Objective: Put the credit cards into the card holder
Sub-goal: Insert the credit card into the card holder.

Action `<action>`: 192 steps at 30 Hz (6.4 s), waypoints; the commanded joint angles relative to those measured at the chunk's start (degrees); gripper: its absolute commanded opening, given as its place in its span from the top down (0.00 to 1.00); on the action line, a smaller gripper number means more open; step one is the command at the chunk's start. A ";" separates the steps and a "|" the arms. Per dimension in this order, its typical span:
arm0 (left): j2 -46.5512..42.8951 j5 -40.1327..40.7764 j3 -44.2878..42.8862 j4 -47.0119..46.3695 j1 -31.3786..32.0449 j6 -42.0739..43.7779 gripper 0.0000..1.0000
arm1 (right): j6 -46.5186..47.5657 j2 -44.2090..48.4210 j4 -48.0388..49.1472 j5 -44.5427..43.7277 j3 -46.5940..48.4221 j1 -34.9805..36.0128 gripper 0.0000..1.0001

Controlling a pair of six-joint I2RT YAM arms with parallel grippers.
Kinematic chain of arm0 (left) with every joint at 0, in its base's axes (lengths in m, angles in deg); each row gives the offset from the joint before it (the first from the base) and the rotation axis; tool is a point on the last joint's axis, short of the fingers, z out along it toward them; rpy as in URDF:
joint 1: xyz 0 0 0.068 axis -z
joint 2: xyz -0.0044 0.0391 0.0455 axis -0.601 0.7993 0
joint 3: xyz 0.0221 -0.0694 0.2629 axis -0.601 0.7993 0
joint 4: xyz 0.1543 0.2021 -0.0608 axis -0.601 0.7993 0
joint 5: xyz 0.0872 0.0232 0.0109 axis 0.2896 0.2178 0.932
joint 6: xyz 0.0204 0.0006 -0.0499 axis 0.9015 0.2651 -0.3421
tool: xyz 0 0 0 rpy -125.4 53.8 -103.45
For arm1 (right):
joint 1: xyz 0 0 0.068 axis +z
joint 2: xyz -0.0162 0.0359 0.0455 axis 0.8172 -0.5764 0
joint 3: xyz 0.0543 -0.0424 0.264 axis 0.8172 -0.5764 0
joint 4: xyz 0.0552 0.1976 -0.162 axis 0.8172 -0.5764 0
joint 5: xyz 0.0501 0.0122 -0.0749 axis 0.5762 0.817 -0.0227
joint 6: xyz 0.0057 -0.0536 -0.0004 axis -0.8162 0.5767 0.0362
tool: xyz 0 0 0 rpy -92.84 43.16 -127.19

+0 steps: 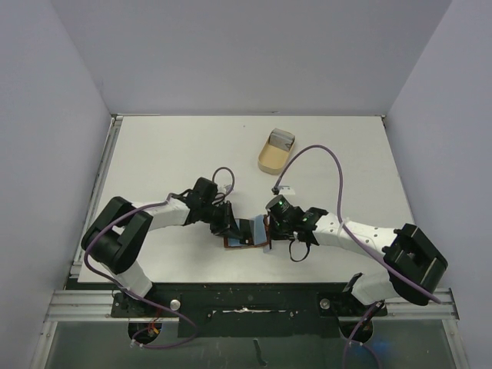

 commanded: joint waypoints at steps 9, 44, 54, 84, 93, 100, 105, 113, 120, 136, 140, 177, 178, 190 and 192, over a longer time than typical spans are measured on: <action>1.50 -4.79 -6.08 4.42 -0.68 7.85 1.00 | 2.22 6.07 -11.28 -2.38 4.76 -1.13 1.00; 6.24 -3.34 -7.34 1.85 -2.58 5.83 1.00 | 5.34 -2.79 -0.59 7.13 0.31 -9.71 1.00; 2.59 -0.96 1.70 -11.83 -1.40 -2.95 1.00 | 3.42 -2.47 -0.32 6.54 -0.73 -8.60 1.00; -4.05 11.12 -0.85 -7.27 1.87 -5.40 0.64 | 2.31 4.97 -7.73 5.60 6.09 -7.99 1.00; -1.15 11.27 -1.25 -8.13 2.12 -4.43 0.62 | 3.52 2.95 -8.73 2.72 6.26 -10.62 1.00; 0.40 10.83 -2.62 -8.98 3.07 -4.09 0.62 | 4.11 -0.32 -6.92 3.61 6.39 -10.58 1.00; 0.61 10.80 -3.37 -9.93 4.11 -4.81 0.62 | 4.40 -2.48 -5.61 4.23 7.06 -10.20 1.00; 2.01 10.01 -3.97 -13.58 5.58 -5.64 0.62 | 3.60 -3.73 -4.00 4.99 7.11 -8.49 1.00; 4.23 5.72 -5.14 -18.43 6.08 -6.40 0.62 | 3.02 -4.58 -2.88 5.21 6.48 -7.13 1.00; -5.97 18.91 -7.49 -1.99 4.99 -4.36 0.60 | 4.90 2.01 -12.22 -0.74 9.33 -8.84 1.00; -4.05 19.12 -7.33 -2.30 4.65 -4.79 0.58 | 6.73 1.24 -10.57 -0.33 10.46 -9.45 1.00; -2.24 16.42 -2.65 -17.96 7.93 -14.38 0.61 | 6.44 -6.73 -7.65 -1.38 9.81 -8.19 1.00; -3.43 17.37 -3.25 -15.52 7.77 -13.67 0.61 | 6.61 -5.45 -9.02 -2.12 9.94 -8.63 1.00; -17.80 22.63 2.23 6.17 -5.22 -3.85 0.60 | 4.76 2.56 -12.60 -1.15 15.13 -6.67 1.00; -19.07 20.56 4.60 5.43 -7.52 -3.00 0.59 | 4.70 2.56 -8.79 0.10 14.69 -5.22 1.00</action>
